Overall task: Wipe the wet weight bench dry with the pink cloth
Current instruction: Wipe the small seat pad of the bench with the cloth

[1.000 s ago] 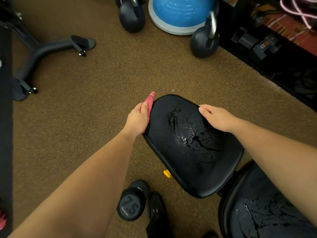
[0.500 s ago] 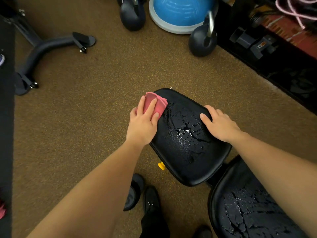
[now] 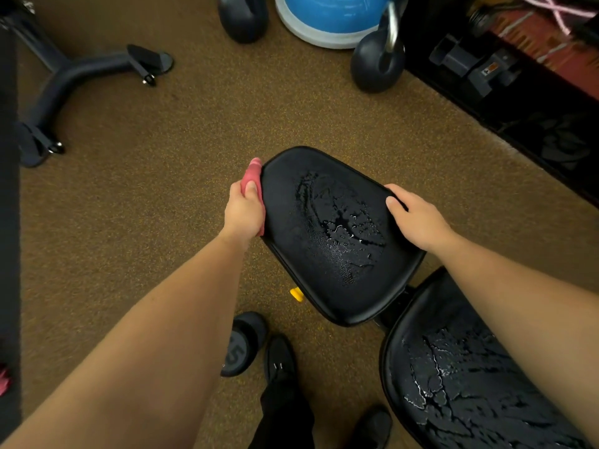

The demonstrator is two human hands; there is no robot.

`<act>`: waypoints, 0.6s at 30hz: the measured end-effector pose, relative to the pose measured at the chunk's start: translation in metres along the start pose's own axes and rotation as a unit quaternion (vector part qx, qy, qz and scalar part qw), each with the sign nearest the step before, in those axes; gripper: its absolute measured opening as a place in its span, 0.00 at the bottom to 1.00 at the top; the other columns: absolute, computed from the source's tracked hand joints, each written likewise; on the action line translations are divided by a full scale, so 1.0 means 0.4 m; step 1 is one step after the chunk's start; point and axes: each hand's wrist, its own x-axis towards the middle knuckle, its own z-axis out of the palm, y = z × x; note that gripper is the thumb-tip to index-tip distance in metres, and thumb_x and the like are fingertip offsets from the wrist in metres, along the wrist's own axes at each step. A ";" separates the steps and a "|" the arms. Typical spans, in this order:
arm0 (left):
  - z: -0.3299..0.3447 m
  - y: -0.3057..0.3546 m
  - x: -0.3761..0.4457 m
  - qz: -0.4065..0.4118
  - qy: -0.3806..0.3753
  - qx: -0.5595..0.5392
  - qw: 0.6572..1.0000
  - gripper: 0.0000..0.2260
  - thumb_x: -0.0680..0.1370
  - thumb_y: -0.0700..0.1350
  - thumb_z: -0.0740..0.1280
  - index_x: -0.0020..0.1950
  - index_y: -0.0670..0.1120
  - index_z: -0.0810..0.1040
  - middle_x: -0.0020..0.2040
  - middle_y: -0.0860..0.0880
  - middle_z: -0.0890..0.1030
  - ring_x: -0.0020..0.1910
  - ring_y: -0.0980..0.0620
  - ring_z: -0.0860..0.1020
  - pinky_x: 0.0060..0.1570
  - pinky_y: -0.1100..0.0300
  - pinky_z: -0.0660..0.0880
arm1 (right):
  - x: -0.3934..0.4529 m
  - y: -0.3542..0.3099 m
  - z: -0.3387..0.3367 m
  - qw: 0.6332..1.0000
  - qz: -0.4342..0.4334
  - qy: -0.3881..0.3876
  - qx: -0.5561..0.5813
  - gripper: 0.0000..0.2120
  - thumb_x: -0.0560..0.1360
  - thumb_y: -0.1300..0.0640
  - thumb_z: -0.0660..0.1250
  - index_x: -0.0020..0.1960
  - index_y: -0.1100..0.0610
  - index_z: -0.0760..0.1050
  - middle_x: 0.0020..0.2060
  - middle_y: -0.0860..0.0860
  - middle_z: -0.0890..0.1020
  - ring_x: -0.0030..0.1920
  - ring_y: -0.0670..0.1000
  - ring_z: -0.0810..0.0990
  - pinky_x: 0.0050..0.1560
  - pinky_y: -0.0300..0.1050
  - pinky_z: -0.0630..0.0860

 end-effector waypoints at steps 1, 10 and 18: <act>0.003 -0.006 -0.010 -0.011 0.008 -0.018 1.000 0.20 0.85 0.57 0.52 0.73 0.50 0.66 0.58 0.50 0.75 0.58 0.48 0.74 0.56 0.54 0.68 | -0.003 0.006 0.003 1.000 -0.001 -0.001 0.007 0.23 0.85 0.41 0.50 0.79 0.40 0.59 0.77 0.48 0.66 0.76 0.56 0.64 0.74 0.54 0.61; 0.058 -0.118 -0.196 -0.042 0.034 -0.053 0.997 0.21 0.85 0.57 0.50 0.74 0.48 0.63 0.61 0.46 0.76 0.56 0.46 0.76 0.60 0.48 0.72 | -0.084 0.031 0.009 0.997 -0.061 0.051 -0.016 0.28 0.84 0.45 0.57 0.81 0.48 0.56 0.78 0.51 0.62 0.78 0.54 0.58 0.75 0.56 0.59; 0.193 -0.204 -0.391 0.167 0.002 0.086 0.982 0.27 0.86 0.52 0.48 0.82 0.47 0.41 0.81 0.45 0.34 0.80 0.46 0.35 0.78 0.52 0.40 | -0.219 0.057 0.043 0.971 -0.136 -0.028 -0.197 0.66 0.64 0.21 0.64 0.81 0.56 0.33 0.80 0.49 0.32 0.79 0.49 0.29 0.80 0.57 0.41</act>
